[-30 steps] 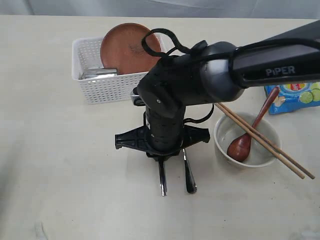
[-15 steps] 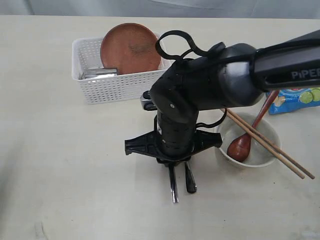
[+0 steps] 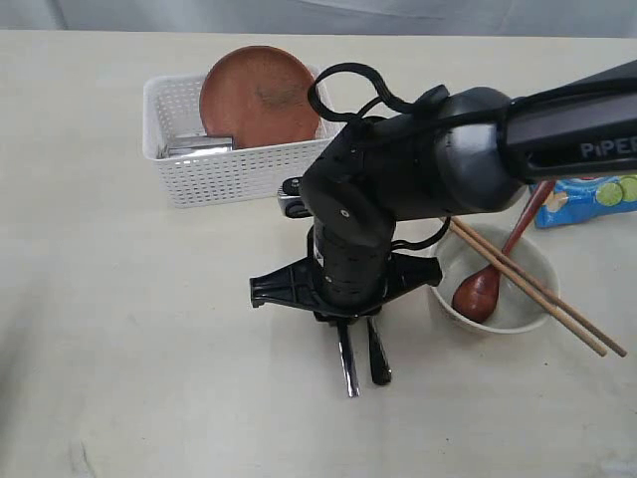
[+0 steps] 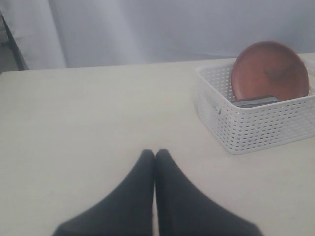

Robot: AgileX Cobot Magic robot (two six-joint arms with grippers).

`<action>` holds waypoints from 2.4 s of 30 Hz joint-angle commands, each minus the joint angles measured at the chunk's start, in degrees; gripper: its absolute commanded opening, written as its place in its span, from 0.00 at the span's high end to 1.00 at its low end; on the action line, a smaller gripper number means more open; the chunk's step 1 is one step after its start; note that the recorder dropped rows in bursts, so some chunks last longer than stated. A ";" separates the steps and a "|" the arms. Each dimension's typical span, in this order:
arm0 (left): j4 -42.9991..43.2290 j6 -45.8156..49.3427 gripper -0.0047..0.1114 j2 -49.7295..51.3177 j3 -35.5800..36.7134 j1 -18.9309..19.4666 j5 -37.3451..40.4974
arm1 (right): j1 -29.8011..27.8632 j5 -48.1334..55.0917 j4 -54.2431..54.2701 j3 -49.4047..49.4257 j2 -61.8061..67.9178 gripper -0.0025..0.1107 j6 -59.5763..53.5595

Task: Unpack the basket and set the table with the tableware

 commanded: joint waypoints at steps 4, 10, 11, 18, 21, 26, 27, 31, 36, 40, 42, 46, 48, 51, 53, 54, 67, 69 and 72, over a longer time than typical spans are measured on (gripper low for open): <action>-0.13 0.06 0.96 -0.18 0.11 -0.40 -0.59 | -0.29 0.89 -1.51 0.05 -0.48 0.98 -0.79; -0.13 0.06 0.96 -0.18 0.11 -0.40 -0.59 | -0.29 0.76 0.03 0.05 -0.48 0.96 -1.15; -0.13 0.06 0.96 -0.18 0.11 -0.40 -0.59 | -0.29 0.76 0.03 -0.20 -0.48 0.88 -1.15; -0.13 0.06 0.96 -0.18 0.11 -0.40 -0.59 | -0.29 7.28 0.03 -7.74 -1.10 0.62 -4.92; -0.13 0.06 0.96 -0.18 0.11 -0.40 -0.59 | -0.29 8.83 0.03 -11.53 -2.67 0.62 -7.53; -0.13 0.06 0.96 -0.18 0.11 -0.40 -0.59 | -2.08 12.05 0.03 -21.23 -4.35 0.62 -12.57; -0.13 0.06 0.96 -0.18 0.11 -0.40 -0.59 | -3.18 12.85 0.03 -23.88 -4.19 0.62 -13.72; -0.13 0.06 0.96 -0.18 0.11 -0.40 -0.59 | -10.62 16.59 4.56 -34.03 -1.27 0.62 -20.94; -0.13 0.06 0.96 -0.18 0.11 -0.40 -0.59 | -19.72 18.07 18.79 -46.39 5.77 0.55 -37.80; -0.13 0.06 0.96 -0.18 0.11 -0.40 -0.59 | -23.93 16.27 22.88 -52.74 12.07 0.45 -47.64; -0.13 0.06 0.96 -0.18 0.11 -0.40 -0.59 | -24.47 15.46 23.35 -54.95 14.84 0.45 -50.32; -0.13 0.06 0.96 -0.18 0.11 -0.40 -0.59 | -24.60 13.04 23.50 -58.98 19.93 0.45 -58.22; -0.13 0.06 0.96 -0.18 0.11 -0.40 -0.59 | -24.60 10.80 23.62 -60.54 21.97 0.45 -61.63; -0.13 0.06 0.96 -0.18 0.11 -0.40 -0.59 | -24.60 9.34 23.62 -62.50 24.29 0.45 -67.34; -0.13 0.06 0.96 -0.18 0.11 -0.40 -0.59 | -24.60 10.17 24.18 -63.21 25.37 0.45 -73.21; -0.13 0.06 0.96 -0.18 0.11 -0.40 -0.59 | -24.17 10.17 24.28 -63.21 25.66 0.46 -76.67; -0.13 0.06 0.96 -0.18 0.11 -0.40 -0.59 | -23.43 5.29 23.74 -63.21 26.83 0.50 -89.26; -0.13 0.06 0.96 -0.18 0.11 -0.40 -0.59 | -23.43 5.40 23.74 -63.21 27.41 0.50 -89.40; -0.13 0.06 0.96 -0.18 0.11 -0.40 -0.59 | -23.43 5.40 23.74 -63.21 28.29 0.50 -89.50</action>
